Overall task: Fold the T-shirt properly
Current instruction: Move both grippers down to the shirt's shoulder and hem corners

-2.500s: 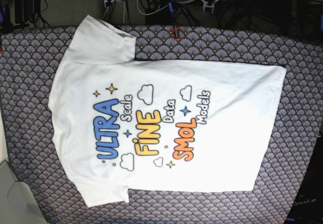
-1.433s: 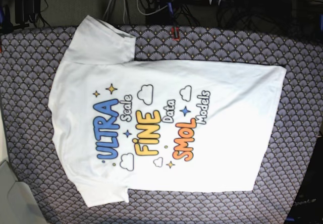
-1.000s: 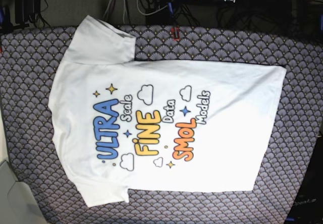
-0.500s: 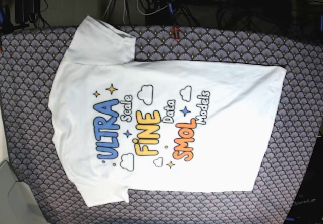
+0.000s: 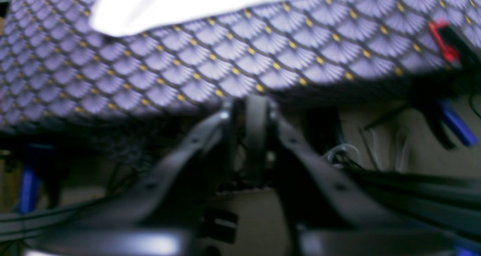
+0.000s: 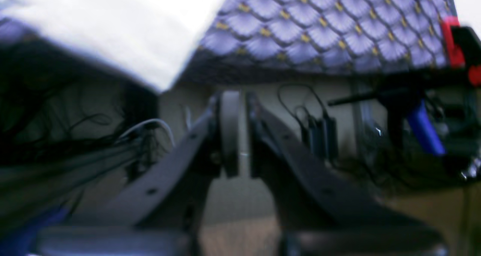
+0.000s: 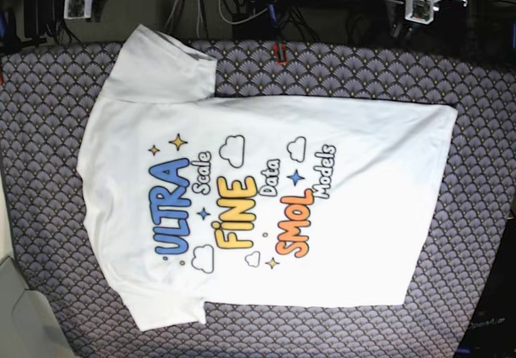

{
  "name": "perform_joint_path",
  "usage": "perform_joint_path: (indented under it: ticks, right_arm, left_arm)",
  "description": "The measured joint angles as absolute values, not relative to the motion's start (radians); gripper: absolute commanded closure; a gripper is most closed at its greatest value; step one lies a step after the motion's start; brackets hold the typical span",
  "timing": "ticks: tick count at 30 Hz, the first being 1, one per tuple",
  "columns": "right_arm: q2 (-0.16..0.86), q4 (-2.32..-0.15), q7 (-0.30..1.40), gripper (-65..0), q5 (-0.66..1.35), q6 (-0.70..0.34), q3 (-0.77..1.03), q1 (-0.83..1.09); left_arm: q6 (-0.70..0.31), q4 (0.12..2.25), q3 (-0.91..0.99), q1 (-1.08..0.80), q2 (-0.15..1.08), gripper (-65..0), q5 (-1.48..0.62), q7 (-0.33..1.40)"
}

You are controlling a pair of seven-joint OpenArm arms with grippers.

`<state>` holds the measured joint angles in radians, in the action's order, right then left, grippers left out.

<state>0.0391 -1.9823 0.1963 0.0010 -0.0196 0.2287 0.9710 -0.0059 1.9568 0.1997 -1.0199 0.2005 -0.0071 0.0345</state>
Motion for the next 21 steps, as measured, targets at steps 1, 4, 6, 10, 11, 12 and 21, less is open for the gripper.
perform_joint_path:
  ticks: [1,4,6,10,11,12,21]
  right_arm:
    - [0.038,-1.983,0.229,-14.7,0.001,-0.02,0.249,0.929]
    - [0.055,-1.982,0.349,-19.0,0.002,-0.029,0.261,0.845]
    - [0.065,-1.982,0.386,-20.0,0.002,-0.131,0.267,0.808]
    - [0.052,-1.982,0.406,-20.0,0.005,-0.311,0.33,0.739]
    - [0.042,-1.982,0.427,-20.0,0.001,-0.361,0.356,0.726]
    - [0.031,-1.982,0.436,-20.0,-0.002,-0.405,0.378,0.716]
    - [-0.004,-1.969,0.58,-20.0,-0.001,-0.706,0.528,0.582]
  left_arm:
    - [-0.003,1.957,0.208,-1.004,0.196,-21.8,-0.01,0.04]
    - [-0.007,1.956,0.245,-0.943,0.149,-29.3,-0.062,0.033]
    - [-0.015,1.956,0.268,-0.926,0.147,-29.8,-0.109,0.03]
    - [-0.004,1.957,0.281,-0.908,0.148,-29.9,-0.184,0.117]
    - [-0.008,1.956,0.281,-0.894,0.149,-29.9,-0.208,0.152]
    - [-0.012,1.954,0.285,-0.877,0.149,-29.9,-0.213,0.168]
    - [-0.01,1.953,0.314,-0.826,0.138,-29.9,-0.301,0.287]
